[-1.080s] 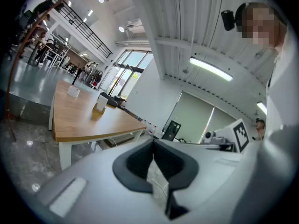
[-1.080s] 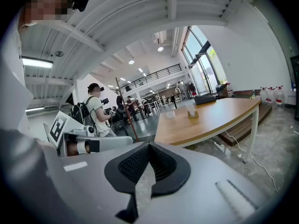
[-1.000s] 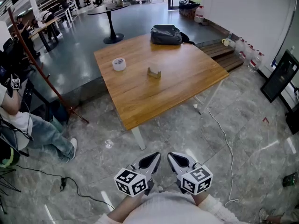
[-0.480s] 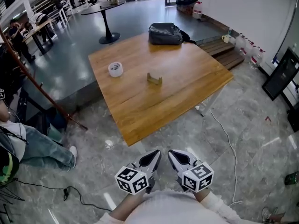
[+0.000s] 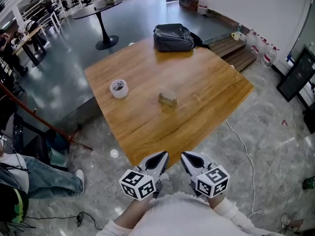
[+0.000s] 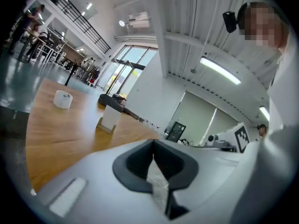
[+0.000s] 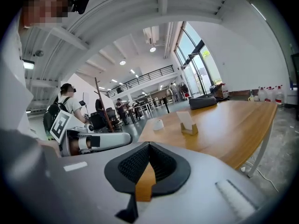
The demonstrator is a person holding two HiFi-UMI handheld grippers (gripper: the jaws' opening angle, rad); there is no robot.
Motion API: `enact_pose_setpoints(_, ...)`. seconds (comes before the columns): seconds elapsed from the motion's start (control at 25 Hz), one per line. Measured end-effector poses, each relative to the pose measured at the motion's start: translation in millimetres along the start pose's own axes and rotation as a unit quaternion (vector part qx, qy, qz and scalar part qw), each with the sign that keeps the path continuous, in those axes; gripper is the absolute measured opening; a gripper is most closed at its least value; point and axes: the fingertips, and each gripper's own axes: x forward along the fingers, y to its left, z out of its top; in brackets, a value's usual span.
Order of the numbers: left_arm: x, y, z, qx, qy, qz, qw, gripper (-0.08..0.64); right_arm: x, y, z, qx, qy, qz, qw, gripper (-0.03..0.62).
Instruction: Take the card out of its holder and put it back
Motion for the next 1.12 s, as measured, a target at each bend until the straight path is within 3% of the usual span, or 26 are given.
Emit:
enact_pose_setpoints(0.2,29,46,33,0.008,0.007,-0.016,0.9998,0.009,46,-23,24,0.004,-0.008,-0.014,1.0,-0.002)
enact_pose_setpoints(0.48,58,85,52,0.02,0.031,-0.023,0.999,0.008,82,-44,38,0.01,-0.004,-0.03,0.999,-0.001)
enact_pose_setpoints(0.76,80,104,67,0.031,0.029,-0.031,0.9986,0.008,104,-64,49,-0.003,0.003,-0.026,1.0,0.0)
enact_pose_setpoints(1.12,106,133,82,0.066,0.036,-0.013,0.9971,0.008,129,-94,60,-0.009,0.021,-0.027,0.999,0.0)
